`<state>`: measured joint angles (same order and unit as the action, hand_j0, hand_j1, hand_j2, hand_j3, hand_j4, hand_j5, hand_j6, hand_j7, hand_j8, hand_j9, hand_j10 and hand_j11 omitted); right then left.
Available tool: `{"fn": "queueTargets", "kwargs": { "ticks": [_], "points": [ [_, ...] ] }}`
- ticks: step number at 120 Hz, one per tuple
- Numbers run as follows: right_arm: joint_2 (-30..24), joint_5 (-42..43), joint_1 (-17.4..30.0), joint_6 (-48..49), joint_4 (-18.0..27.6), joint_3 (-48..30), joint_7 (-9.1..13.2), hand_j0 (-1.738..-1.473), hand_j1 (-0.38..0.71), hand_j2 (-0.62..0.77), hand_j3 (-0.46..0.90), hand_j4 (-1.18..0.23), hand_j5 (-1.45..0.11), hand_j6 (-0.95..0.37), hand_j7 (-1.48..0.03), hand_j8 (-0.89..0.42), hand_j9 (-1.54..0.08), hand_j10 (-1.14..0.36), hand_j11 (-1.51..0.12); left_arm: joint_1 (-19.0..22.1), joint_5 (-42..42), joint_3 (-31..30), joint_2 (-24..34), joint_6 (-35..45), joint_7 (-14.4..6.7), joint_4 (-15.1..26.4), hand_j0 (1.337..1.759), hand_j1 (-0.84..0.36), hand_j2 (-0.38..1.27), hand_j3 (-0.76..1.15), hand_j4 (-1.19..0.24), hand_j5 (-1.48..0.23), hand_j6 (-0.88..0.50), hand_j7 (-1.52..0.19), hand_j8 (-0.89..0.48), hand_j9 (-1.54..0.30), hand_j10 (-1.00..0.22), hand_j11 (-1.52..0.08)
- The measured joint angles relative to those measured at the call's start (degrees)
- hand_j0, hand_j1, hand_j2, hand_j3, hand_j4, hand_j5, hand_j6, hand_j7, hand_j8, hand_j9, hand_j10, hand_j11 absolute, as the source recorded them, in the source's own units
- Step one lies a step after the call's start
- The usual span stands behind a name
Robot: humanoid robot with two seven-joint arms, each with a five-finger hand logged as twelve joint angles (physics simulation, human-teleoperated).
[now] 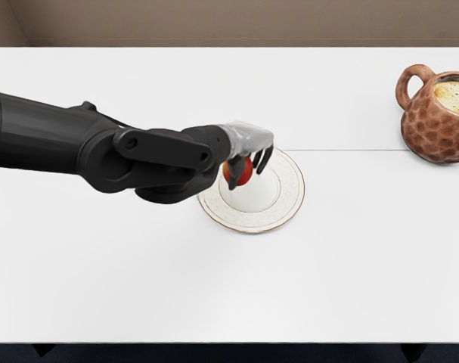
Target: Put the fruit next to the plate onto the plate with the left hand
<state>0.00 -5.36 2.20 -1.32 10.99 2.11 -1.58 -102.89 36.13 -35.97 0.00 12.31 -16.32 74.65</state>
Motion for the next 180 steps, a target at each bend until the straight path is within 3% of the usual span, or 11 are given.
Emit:
{"fn": "queueTargets", "kwargs": {
  "ticks": [14,43,78,106,115,125,147,164,180],
  "points": [
    [0.0,0.0,0.0,0.0,0.0,0.0,0.0,-1.658,-0.31,-0.01,0.0,-0.03,-0.04,-0.03,-0.04,-0.03,-0.04,-0.03,-0.04,0.9,-0.1,0.1,0.0,0.3,0.0,-1.5,1.651,-0.24,0.45,0.0,-0.7,-1.07,-0.56,-0.97,-0.45,-0.99,-0.54,-1.02],
    [0.0,0.0,0.0,0.0,0.0,0.0,0.0,-1.658,-0.31,-0.01,0.0,-0.03,-0.04,-0.03,-0.04,-0.03,-0.04,-0.03,-0.04,2.0,-0.3,0.2,0.0,0.4,0.0,-3.8,1.656,-0.14,0.2,0.0,-0.47,-0.66,-0.43,-0.63,-0.39,-0.63,-0.42,-0.64],
    [0.0,0.0,0.0,0.0,0.0,0.0,0.0,-1.658,-0.31,-0.01,0.0,-0.03,-0.04,-0.03,-0.04,-0.03,-0.04,-0.03,-0.04,5.1,-0.3,4.9,0.2,-0.5,0.3,-5.2,1.658,-0.01,0.09,0.0,-0.31,-0.42,-0.3,-0.41,-0.29,-0.41,-0.3,-0.41],
    [0.0,0.0,0.0,0.0,0.0,0.0,0.0,-1.658,-0.31,-0.01,0.0,-0.03,-0.04,-0.03,-0.04,-0.03,-0.04,-0.03,-0.04,6.4,-0.2,14.9,18.6,-5.5,0.4,1.2,1.658,0.03,0.06,0.0,-0.27,-0.36,-0.27,-0.36,-0.27,-0.36,-0.27,-0.36],
    [0.0,0.0,0.0,0.0,0.0,0.0,0.0,-1.658,-0.31,-0.01,0.0,-0.03,-0.04,-0.03,-0.04,-0.03,-0.04,-0.03,-0.04,10.2,-0.2,20.0,24.8,-9.4,0.4,4.4,1.658,0.03,0.06,0.0,-0.27,-0.35,-0.27,-0.35,-0.26,-0.35,-0.26,-0.35],
    [0.0,0.0,0.0,0.0,0.0,0.0,0.0,-1.658,-0.31,-0.01,0.0,-0.03,-0.04,-0.03,-0.04,-0.03,-0.04,-0.03,-0.04,18.4,-0.2,29.0,30.0,-17.9,0.4,6.5,1.658,0.04,0.06,0.0,-0.26,-0.34,-0.26,-0.34,-0.26,-0.34,-0.26,-0.34],
    [0.0,0.0,0.0,0.0,0.0,0.0,0.0,-1.658,-0.31,-0.01,0.0,-0.03,-0.04,-0.03,-0.04,-0.03,-0.04,-0.03,-0.04,27.0,-7.2,44.4,38.2,-34.3,0.4,7.6,1.658,0.04,0.05,0.0,-0.26,-0.34,-0.26,-0.34,-0.26,-0.34,-0.26,-0.34],
    [0.0,0.0,0.0,0.0,0.0,0.0,0.0,-1.658,-0.31,-0.01,0.0,-0.03,-0.04,-0.03,-0.04,-0.03,-0.04,-0.03,-0.04,32.5,-14.6,51.0,41.9,-41.7,0.4,7.1,1.658,0.04,0.05,0.0,-0.26,-0.33,-0.26,-0.33,-0.26,-0.33,-0.26,-0.33],
    [0.0,0.0,0.0,0.0,0.0,0.0,0.0,-1.658,-0.31,-0.01,0.0,-0.03,-0.04,-0.03,-0.04,-0.03,-0.04,-0.03,-0.04,38.1,-23.3,53.6,47.0,-45.6,0.4,5.9,1.658,0.05,0.05,0.0,-0.26,-0.33,-0.26,-0.33,-0.26,-0.33,-0.26,-0.33]
  ]
}}
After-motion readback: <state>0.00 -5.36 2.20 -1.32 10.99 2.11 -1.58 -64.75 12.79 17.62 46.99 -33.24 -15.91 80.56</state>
